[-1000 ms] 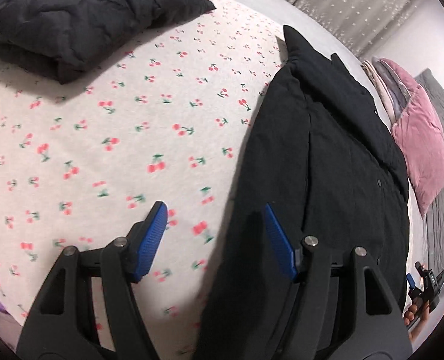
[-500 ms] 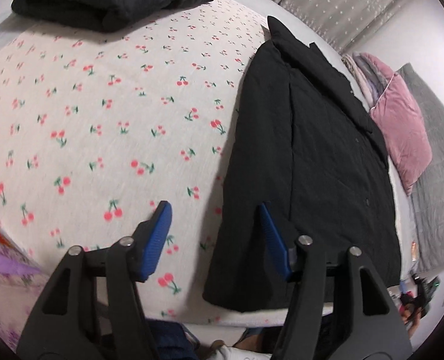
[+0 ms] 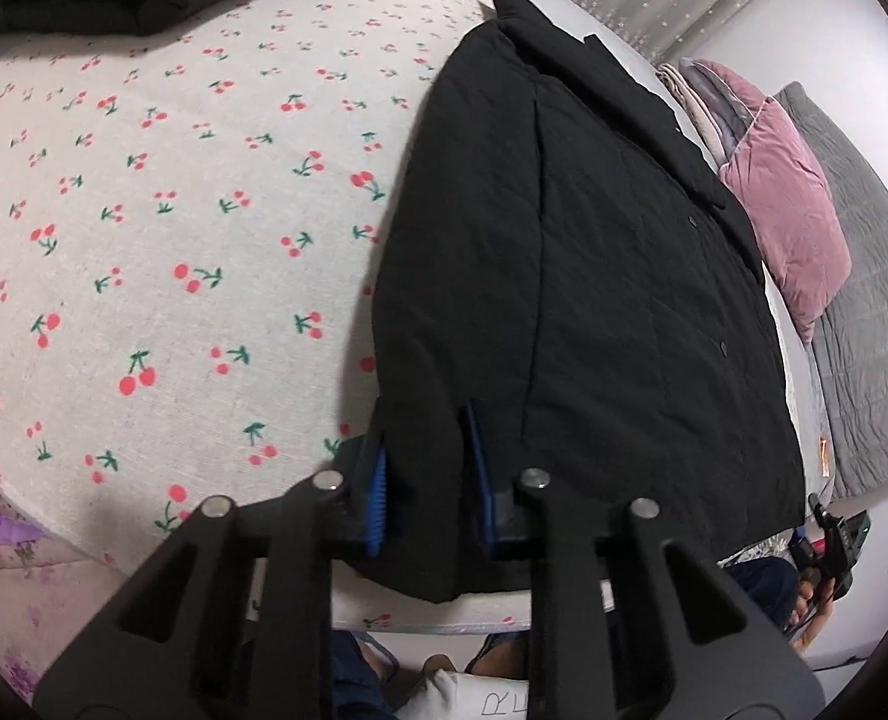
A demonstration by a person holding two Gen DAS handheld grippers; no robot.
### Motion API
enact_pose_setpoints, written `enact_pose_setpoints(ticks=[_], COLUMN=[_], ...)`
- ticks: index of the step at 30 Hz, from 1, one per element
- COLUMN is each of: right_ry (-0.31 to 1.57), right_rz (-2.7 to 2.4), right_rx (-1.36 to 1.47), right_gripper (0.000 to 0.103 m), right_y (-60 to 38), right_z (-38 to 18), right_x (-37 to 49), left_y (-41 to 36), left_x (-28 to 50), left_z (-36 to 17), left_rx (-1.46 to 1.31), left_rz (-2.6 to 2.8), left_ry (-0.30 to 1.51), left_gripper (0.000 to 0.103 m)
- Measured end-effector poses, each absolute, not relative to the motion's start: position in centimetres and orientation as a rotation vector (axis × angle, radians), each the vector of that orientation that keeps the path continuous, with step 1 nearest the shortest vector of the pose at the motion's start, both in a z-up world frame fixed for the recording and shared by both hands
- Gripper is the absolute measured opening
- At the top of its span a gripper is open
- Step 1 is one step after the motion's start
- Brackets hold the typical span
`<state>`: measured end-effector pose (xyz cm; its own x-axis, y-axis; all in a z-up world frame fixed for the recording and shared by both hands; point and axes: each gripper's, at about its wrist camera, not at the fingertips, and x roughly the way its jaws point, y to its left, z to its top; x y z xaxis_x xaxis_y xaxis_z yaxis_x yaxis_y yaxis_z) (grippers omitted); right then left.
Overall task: Fold large clothes
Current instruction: 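Grasp the coat hem with both tools and lift it toward the collar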
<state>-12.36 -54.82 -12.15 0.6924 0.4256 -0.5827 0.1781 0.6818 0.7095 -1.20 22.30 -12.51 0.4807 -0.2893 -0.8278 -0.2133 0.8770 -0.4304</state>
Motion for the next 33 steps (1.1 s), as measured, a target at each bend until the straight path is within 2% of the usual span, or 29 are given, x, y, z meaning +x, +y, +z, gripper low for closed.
enact_pose_setpoints(ticks=[3, 6, 7, 9, 12, 18, 26, 33], right_ry=[0.854, 0.914, 0.916, 0.926, 0.868, 0.716, 0.532, 0.388], right_rz=[0.153, 0.180, 0.188, 0.180, 0.169, 0.216, 0.226, 0.259], right_rx=[0.823, 0.905, 0.910, 0.890, 0.884, 0.921, 0.905, 0.823], right_gripper=[0.050, 0.049, 0.042, 0.018, 0.012, 0.009, 0.008, 0.007], right_y=[-54.5, -54.6, -54.5, -53.9, -53.5, -53.8, -56.1, -55.6], right_z=[-12.5, -14.2, -14.3, -14.1, -12.7, -8.1, -1.7, 4.3], right_x=[-11.7, -10.7, -10.6, -10.4, -11.1, -12.8, -18.2, -23.5], left_y=[21.7, 21.2, 21.0, 20.6, 20.1, 20.2, 19.8, 19.8], left_x=[-0.8, -0.6, -0.7, -1.0, -1.8, -4.3, -11.7, -17.7], left_z=[-12.9, -12.9, -12.8, -12.3, -10.8, -7.1, -3.1, 3.2], left_rx=[-0.504, -0.478, -0.457, -0.442, -0.415, -0.479, -0.495, -0.520], left_rz=[-0.059, -0.041, -0.034, -0.014, 0.012, -0.016, -0.098, -0.168], left_ry=[1.100, 1.103, 1.097, 1.075, 1.033, 0.962, 0.902, 0.744], left_gripper=[0.027, 0.026, 0.016, 0.010, 0.008, 0.007, 0.007, 0.006])
